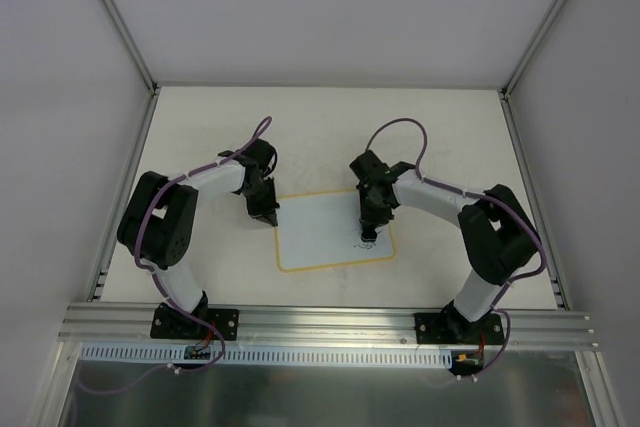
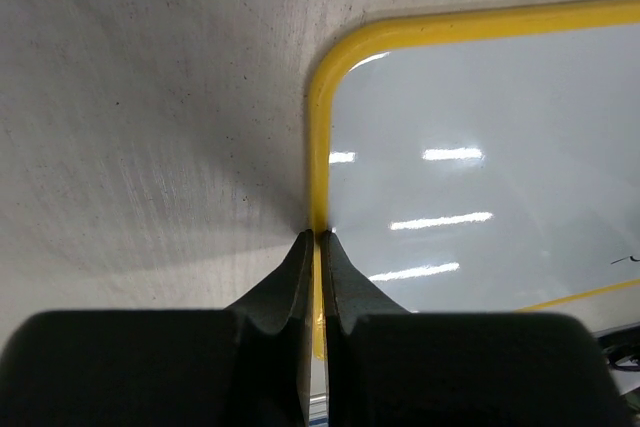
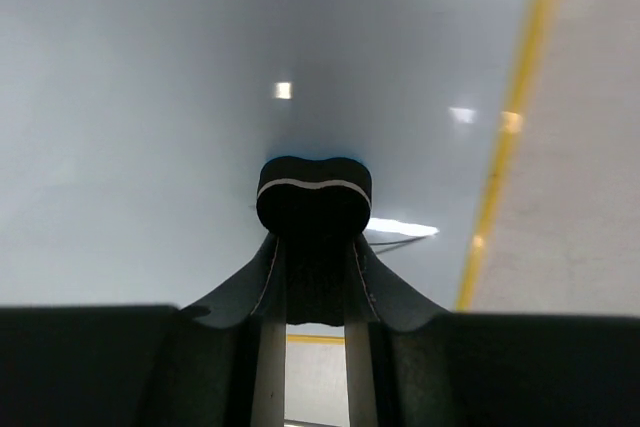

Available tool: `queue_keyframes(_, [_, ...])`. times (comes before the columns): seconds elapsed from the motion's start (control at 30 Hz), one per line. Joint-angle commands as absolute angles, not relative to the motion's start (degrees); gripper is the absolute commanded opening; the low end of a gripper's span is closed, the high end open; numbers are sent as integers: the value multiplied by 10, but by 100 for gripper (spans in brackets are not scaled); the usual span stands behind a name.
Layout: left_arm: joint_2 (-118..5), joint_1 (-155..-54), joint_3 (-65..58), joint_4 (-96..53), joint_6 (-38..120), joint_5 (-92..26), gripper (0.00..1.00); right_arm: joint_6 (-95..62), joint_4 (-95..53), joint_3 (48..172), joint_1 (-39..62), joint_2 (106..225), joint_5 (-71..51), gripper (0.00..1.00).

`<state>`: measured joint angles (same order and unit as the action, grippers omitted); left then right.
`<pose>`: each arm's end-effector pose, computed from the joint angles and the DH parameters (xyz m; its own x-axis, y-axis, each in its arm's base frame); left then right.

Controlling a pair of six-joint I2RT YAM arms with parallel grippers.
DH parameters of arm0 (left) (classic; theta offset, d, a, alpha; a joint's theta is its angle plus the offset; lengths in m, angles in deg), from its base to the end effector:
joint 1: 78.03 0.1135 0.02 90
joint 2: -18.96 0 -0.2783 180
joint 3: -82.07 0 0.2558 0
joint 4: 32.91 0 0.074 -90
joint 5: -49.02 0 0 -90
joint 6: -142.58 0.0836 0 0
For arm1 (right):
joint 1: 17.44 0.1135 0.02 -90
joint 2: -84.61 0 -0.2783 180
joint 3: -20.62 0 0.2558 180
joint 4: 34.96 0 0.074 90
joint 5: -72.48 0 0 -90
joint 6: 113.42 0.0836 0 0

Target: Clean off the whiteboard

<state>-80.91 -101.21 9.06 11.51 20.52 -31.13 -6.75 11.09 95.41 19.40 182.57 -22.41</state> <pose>0.3125 -0.1494 0.1240 -0.9705 -0.1533 -0.1860 -0.0907 0.9472 -0.3077 0.2840 0.2039 0.1414 -0.8812 -0.3031 -0.3627 -0.3345 0.9421 0.0254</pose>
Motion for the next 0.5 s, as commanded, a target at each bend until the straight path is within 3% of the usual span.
queue_keyframes(0.0, [-828,-1010,87,126,210,-340,0,-105,81,1003,252,1838,-198,0])
queue_keyframes(0.23, [-831,-1010,88,126,211,-346,0,-151,78,1070,312,1924,-202,0])
queue_keyframes(0.47, [-833,-1008,87,127,215,-354,0,-98,80,982,261,1904,-228,0])
